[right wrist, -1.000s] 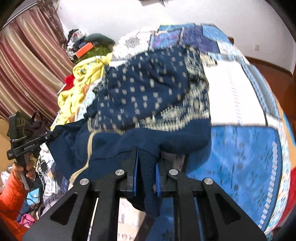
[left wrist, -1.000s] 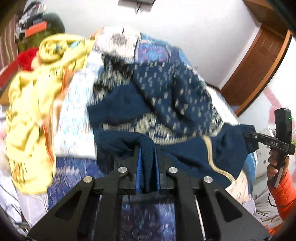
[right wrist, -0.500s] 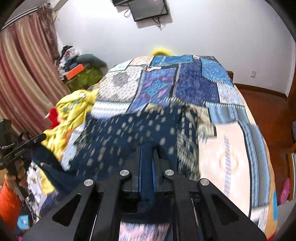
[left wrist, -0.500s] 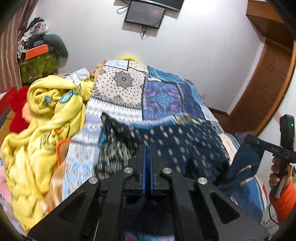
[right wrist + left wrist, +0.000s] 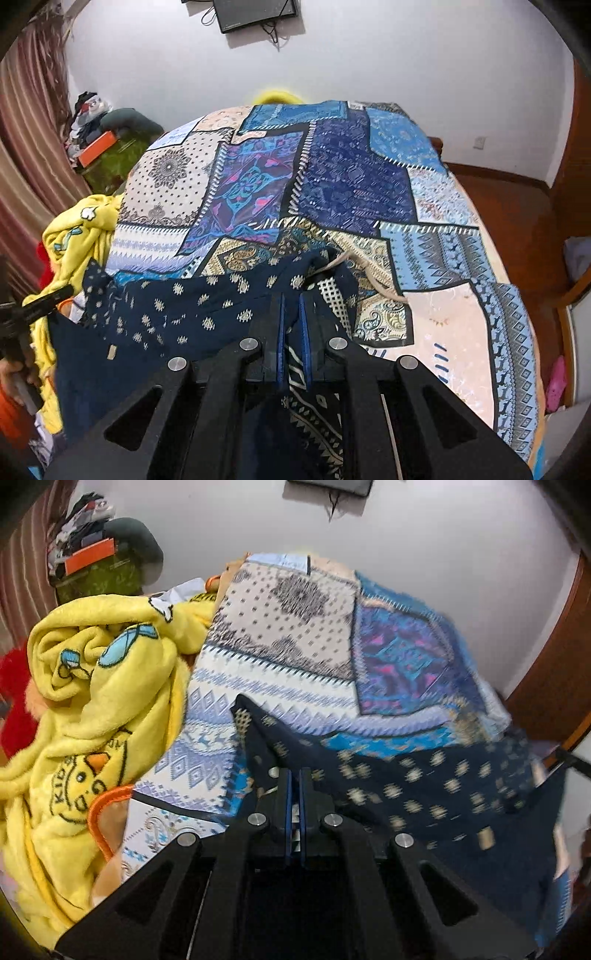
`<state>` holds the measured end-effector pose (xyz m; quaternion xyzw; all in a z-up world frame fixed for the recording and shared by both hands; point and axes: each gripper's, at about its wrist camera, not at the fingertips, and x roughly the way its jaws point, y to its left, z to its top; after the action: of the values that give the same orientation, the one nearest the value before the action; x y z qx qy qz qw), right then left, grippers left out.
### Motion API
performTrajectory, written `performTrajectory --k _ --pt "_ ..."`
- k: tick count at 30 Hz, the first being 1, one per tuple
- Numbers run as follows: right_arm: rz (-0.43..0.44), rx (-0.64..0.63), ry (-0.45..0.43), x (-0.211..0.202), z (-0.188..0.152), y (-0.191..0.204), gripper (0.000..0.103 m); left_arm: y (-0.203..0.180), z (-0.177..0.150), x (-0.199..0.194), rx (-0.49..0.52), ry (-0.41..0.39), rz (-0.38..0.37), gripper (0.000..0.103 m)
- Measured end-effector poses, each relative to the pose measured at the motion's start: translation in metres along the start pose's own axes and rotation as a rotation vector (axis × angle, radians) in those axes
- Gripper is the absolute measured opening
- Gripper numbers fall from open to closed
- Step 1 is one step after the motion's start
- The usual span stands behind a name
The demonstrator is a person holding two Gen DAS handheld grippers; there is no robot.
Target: Fold large clothes
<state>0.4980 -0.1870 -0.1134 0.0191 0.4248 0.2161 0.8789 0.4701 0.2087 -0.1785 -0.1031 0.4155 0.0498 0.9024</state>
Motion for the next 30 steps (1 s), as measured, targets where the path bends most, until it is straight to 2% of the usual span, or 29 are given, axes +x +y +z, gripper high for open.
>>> performTrajectory --k 3,6,8,9,10,12,15,22,25,27,29,30 --pt "0.049 0.005 0.021 -0.008 -0.012 0.0 0.007 0.005 -0.004 -0.001 0.013 0.03 0.015 0.002" --pt "0.088 -0.053 0.033 -0.018 -0.026 0.016 0.007 0.011 -0.006 -0.013 0.002 0.032 0.0 0.009" --pt "0.082 -0.137 0.041 -0.022 -0.038 0.036 0.007 0.014 -0.011 -0.026 0.002 0.014 -0.001 0.025" --pt "0.07 -0.182 0.053 -0.021 -0.045 0.047 0.007 0.014 -0.014 -0.033 0.008 0.004 0.004 0.041" --pt "0.052 -0.215 0.062 -0.018 -0.051 0.053 0.007 0.014 -0.018 -0.04 0.02 -0.008 0.011 0.05" --pt "-0.016 -0.296 0.095 -0.007 -0.065 0.068 0.007 0.011 -0.027 -0.052 0.061 -0.023 0.026 0.052" --pt "-0.111 -0.363 0.148 0.016 -0.083 0.073 0.007 0.01 -0.04 -0.059 0.113 0.003 0.034 0.054" --pt "-0.165 -0.397 0.152 0.024 -0.092 0.064 0.013 0.018 -0.066 -0.054 0.125 0.07 0.026 0.054" --pt "-0.209 -0.422 0.155 0.023 -0.096 0.064 0.02 0.02 -0.07 -0.051 0.106 0.084 0.014 0.054" --pt "-0.239 -0.425 0.149 0.021 -0.099 0.061 0.031 0.019 -0.072 -0.049 0.094 0.093 -0.004 0.054" --pt "-0.233 -0.411 0.145 0.017 -0.101 0.057 0.033 0.017 -0.073 -0.048 0.093 0.101 -0.018 0.054" --pt "-0.234 -0.398 0.147 0.016 -0.101 0.053 0.037 0.015 -0.073 -0.047 0.098 0.105 -0.024 0.054"
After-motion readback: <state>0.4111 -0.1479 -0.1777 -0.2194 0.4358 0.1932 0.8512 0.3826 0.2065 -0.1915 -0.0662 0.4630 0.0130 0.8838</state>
